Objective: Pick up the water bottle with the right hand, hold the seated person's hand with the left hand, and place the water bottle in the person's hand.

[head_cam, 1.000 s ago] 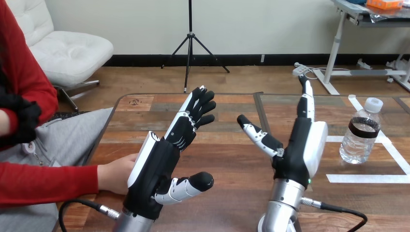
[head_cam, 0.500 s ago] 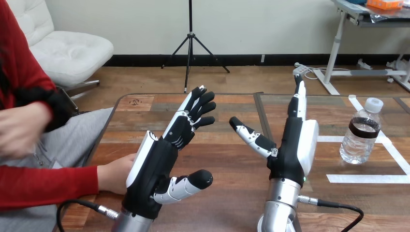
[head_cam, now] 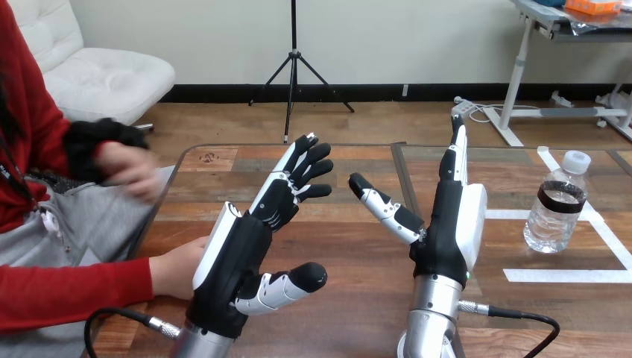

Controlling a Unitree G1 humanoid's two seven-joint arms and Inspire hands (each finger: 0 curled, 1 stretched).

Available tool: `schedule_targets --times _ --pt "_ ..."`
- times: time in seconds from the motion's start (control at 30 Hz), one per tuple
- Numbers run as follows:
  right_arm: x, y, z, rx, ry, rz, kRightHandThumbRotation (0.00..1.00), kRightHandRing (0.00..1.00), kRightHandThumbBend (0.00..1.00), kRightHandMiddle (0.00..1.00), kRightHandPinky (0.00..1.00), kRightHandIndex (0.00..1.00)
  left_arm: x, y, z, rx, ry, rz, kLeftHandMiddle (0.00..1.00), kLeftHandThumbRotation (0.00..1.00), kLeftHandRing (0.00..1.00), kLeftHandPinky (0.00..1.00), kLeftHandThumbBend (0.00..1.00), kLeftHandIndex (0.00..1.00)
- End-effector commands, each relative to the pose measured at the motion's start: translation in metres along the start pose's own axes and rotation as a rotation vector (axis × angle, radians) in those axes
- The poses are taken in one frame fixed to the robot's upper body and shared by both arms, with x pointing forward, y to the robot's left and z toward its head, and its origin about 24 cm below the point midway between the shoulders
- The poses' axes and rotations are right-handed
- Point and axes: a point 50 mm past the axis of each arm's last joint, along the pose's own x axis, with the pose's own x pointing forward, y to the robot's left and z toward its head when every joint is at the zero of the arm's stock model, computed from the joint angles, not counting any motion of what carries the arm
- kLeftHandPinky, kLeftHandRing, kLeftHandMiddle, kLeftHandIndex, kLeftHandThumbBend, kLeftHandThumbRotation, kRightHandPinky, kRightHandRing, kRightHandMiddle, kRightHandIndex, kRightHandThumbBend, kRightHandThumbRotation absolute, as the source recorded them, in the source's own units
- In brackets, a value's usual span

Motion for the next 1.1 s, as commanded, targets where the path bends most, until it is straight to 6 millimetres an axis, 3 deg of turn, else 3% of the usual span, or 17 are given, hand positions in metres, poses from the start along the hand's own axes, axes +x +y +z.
schedule_targets --times 0.0,0.4,1.07 --pt "0.0232 -0.0012 0.0169 0.008 -0.09 -0.026 0.38 1.0 0.95 1.0 1.0 1.0 0.0118 0.0064 0.0085 0.035 -0.075 0.019 0.92 0.78 0.88 0.79 0.87 0.96" --pt "0.0237 -0.0001 0.0173 -0.016 -0.092 -0.043 0.15 1.0 0.77 1.0 1.0 1.0 0.0112 0.0063 0.0082 0.039 -0.078 0.023 0.91 0.79 0.87 0.77 0.86 0.95" --pt "0.0254 0.0005 0.0197 0.015 -0.089 -0.043 0.01 1.0 0.73 1.0 1.0 1.0 0.0123 0.0069 0.0079 0.043 -0.079 0.02 0.92 0.79 0.88 0.78 0.86 0.96"
